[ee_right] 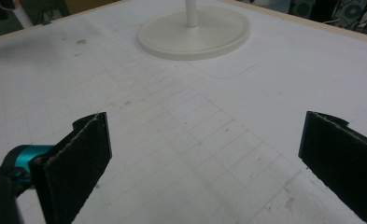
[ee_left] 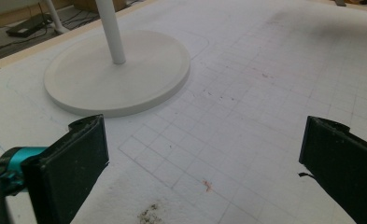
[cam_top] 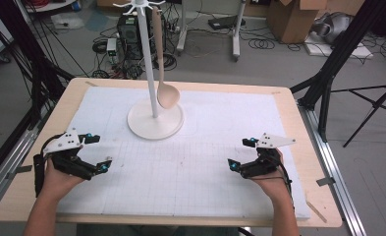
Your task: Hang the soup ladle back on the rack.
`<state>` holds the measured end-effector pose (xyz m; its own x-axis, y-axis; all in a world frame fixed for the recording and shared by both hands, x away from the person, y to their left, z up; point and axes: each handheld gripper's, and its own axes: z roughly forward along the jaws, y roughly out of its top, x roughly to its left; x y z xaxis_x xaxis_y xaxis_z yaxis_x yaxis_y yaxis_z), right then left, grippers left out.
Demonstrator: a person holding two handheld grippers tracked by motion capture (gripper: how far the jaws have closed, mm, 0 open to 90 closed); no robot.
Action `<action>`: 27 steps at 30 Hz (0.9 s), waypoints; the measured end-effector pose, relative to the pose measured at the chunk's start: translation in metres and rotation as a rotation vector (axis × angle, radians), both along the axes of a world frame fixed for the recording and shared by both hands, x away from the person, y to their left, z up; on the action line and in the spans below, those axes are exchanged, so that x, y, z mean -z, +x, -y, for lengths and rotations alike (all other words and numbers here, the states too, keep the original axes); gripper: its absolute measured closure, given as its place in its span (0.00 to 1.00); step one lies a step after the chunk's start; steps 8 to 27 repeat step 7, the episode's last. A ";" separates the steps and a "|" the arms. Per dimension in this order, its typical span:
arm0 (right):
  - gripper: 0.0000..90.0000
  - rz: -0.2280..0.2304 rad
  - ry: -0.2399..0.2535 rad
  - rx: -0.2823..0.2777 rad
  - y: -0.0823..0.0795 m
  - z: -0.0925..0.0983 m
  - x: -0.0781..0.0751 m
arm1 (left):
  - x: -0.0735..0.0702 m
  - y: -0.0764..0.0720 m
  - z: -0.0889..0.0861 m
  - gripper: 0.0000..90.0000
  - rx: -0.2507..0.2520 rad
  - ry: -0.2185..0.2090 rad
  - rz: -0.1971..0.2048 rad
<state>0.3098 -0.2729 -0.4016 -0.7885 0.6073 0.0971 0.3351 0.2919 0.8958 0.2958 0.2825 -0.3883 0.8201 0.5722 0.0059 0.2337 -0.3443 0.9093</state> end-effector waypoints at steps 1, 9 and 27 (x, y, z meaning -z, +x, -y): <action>0.01 0.000 -0.005 -0.001 0.000 0.000 0.000 | 0.000 0.000 -0.001 0.02 0.000 0.002 0.004; 0.01 0.000 -0.006 -0.004 0.001 0.000 0.001 | 0.000 0.000 -0.003 0.02 -0.011 0.004 -0.001; 0.01 0.000 -0.006 -0.004 0.001 0.000 0.001 | 0.000 0.000 -0.003 0.02 -0.011 0.004 -0.001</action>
